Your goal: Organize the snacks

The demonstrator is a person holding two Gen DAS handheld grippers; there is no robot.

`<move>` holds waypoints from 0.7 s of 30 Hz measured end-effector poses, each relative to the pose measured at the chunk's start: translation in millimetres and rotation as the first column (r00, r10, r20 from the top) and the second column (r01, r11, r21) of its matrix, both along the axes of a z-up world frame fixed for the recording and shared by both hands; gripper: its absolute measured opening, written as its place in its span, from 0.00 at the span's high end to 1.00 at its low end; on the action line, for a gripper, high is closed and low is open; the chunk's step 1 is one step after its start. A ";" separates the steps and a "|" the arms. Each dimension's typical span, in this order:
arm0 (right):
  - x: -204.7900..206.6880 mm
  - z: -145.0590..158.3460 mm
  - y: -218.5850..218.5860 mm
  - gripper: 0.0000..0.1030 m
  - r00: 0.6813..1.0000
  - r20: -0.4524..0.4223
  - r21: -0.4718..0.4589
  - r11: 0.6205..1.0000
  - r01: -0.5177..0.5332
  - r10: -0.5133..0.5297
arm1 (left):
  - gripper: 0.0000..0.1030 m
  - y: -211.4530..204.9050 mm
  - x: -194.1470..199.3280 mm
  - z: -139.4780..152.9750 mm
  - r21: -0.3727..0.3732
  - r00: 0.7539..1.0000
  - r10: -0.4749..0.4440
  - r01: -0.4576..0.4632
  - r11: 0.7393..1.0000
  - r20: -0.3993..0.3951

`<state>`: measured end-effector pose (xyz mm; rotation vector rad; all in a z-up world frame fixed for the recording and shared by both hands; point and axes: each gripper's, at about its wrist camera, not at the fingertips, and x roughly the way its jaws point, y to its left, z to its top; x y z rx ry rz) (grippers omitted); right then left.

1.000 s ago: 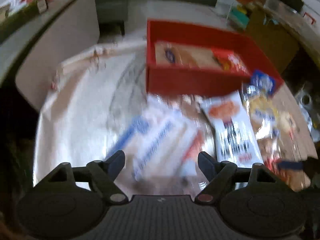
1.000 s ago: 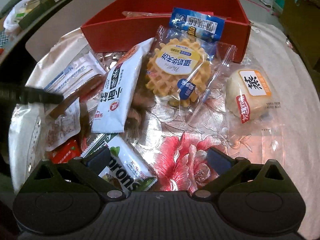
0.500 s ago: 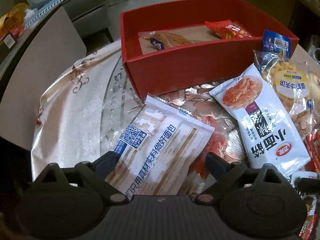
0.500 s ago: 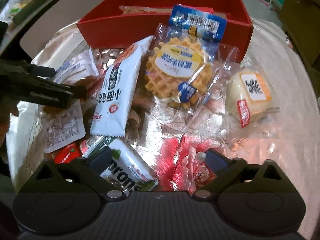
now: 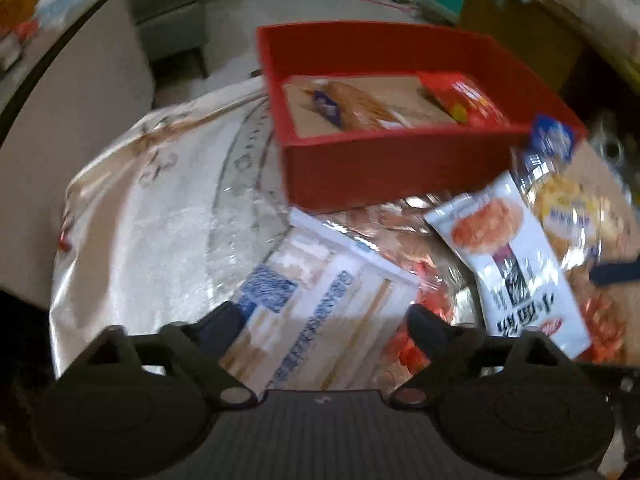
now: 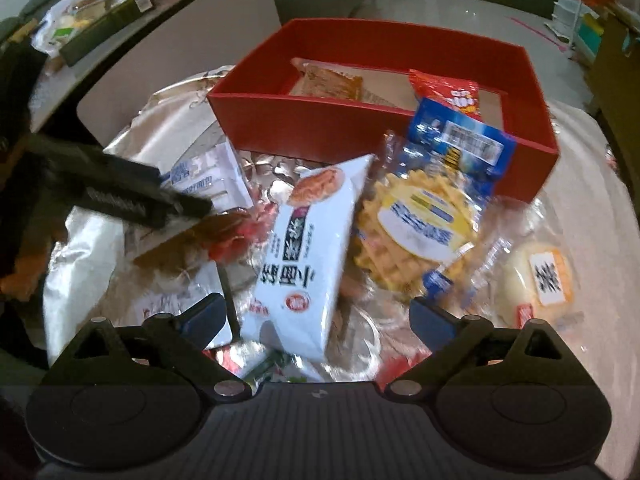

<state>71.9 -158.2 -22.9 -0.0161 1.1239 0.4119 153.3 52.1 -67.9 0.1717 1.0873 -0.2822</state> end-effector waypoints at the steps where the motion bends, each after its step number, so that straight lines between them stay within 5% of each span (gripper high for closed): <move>1: -0.2 -2.1 2.4 0.03 1.000 -0.007 0.000 1.000 -0.005 0.005 | 0.09 -7.6 -2.7 -3.9 0.043 0.999 -0.033 0.032 0.999 0.010; 4: 4.8 -6.8 4.3 0.03 1.000 -0.030 -0.002 1.000 -0.003 0.003 | 0.03 -19.4 -8.4 -15.0 0.155 0.992 -0.112 0.102 0.983 0.056; 9: 6.5 -5.5 3.3 0.03 0.999 -0.046 0.020 1.000 0.008 -0.007 | 0.04 13.5 16.6 -14.9 0.033 0.999 -0.008 0.010 0.999 -0.036; 13: 6.7 -5.4 0.6 0.03 0.999 -0.044 0.020 1.000 0.005 -0.005 | 0.05 11.5 8.1 -13.9 0.046 0.999 0.040 -0.039 0.998 -0.012; 21: 20.6 -1.2 9.1 0.12 0.999 -0.046 0.047 0.999 0.007 -0.005 | 0.30 9.4 -33.3 0.7 0.044 0.965 0.251 -0.248 0.968 -0.069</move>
